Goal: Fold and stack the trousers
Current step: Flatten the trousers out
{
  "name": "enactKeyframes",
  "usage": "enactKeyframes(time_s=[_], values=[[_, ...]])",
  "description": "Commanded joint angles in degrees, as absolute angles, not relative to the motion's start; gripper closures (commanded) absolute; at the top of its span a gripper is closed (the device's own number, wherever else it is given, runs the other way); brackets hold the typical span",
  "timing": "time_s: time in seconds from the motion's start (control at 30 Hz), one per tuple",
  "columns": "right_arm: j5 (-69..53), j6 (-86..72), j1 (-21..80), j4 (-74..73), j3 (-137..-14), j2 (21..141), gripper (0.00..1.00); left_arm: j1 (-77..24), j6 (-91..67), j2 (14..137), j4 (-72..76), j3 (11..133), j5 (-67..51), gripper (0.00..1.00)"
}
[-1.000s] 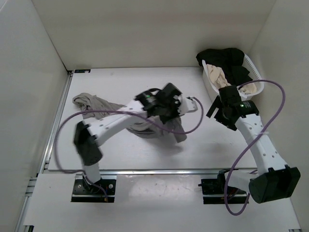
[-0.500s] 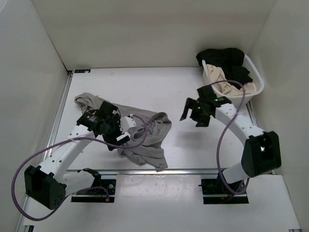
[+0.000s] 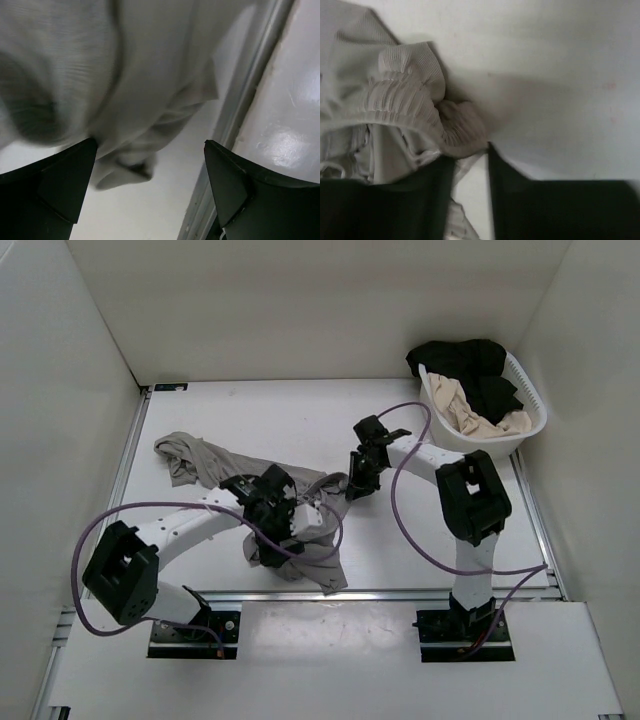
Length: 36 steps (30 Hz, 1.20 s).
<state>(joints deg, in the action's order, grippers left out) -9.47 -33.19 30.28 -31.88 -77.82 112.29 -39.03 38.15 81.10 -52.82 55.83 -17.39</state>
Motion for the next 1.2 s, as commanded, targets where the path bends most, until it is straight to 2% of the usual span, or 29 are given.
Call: enactKeyframes(time_s=[0.0, 0.03, 0.07, 0.1, 0.17, 0.2, 0.37, 0.57, 0.63, 0.7, 0.73, 0.77, 0.83, 0.87, 0.93, 1.03, 1.1, 1.17], values=[[-7.3, -35.5, 30.6, -32.8, -81.3, 114.5, 0.82, -41.7, 38.1, 80.1, -48.9, 48.4, -16.1, 0.0], [-6.6, -35.5, 29.1, -32.8, -80.5, 114.5, 0.9, -41.7, 38.1, 80.1, -47.0, 46.9, -14.4, 0.09], [-5.6, -36.3, 28.5, -34.2, -80.5, 114.5, 1.0, -41.7, 37.4, 80.1, -46.0, 44.8, -13.7, 0.23], [-3.3, -37.2, 26.9, -34.8, -79.7, 114.5, 1.0, -41.7, 36.9, 80.1, -45.1, 44.2, -13.7, 0.41], [-1.1, -37.7, 24.8, -35.3, -77.4, 112.2, 1.0, -41.7, 35.9, 80.1, -44.0, 44.2, -13.0, 0.86], [1.9, -38.6, 22.3, -36.2, -76.3, 109.3, 1.0, -41.7, 35.1, 80.1, -43.9, 44.2, -13.0, 0.86], [9.1, -36.1, 12.3, -40.8, -72.2, 100.1, 1.0, -36.8, 35.1, 78.8, -43.9, 47.4, -10.8, 0.86], [14.2, -24.8, 9.5, -48.3, -80.8, 101.0, 1.0, -26.1, 37.3, 73.8, -51.6, 53.4, -14.9, 0.86], [14.2, -23.6, 9.5, -48.3, -81.4, 101.8, 0.95, -22.1, 39.5, 71.9, -53.3, 53.4, -15.4, 0.86], [13.5, -21.6, 9.5, -48.3, -82.0, 102.3, 0.83, -18.8, 42.4, 68.7, -53.9, 52.6, -13.0, 0.86], [8.4, -20.3, 9.5, -47.6, -82.9, 102.3, 0.55, -15.7, 43.5, 67.9, -53.9, 50.7, -12.2, 0.86], [5.7, -18.6, 9.5, -47.6, -83.9, 101.8, 0.43, -14.0, 44.2, 67.4, -53.9, 50.1, -12.2, 0.82], [1.9, -17.4, 11.7, -49.3, -84.6, 99.8, 0.26, -14.7, 44.2, 67.4, -53.9, 51.3, -13.9, 0.56], [0.8, -17.4, 12.7, -50.9, -85.2, 99.1, 0.24, -15.5, 43.7, 67.4, -55.0, 52.6, -15.3, 0.41], [2.5, -17.9, 14.6, -54.6, -86.3, 97.6, 0.21, -17.8, 40.8, 68.1, -55.0, 57.3, -19.1, 0.23], [3.7, -20.8, 15.7, -59.4, -84.6, 92.7, 0.19, -21.2, 38.9, 72.7, -55.0, 61.5, -19.5, 0.15], [2.4, -23.8, 15.7, -58.3, -80.5, 86.7, 0.19, -27.4, 38.9, 76.0, -55.0, 63.0, -17.1, 0.11], [-1.5, -26.3, 17.7, -55.1, -76.8, 81.4, 0.24, -31.7, 37.5, 77.9, -53.8, 63.0, -14.6, 0.07]])
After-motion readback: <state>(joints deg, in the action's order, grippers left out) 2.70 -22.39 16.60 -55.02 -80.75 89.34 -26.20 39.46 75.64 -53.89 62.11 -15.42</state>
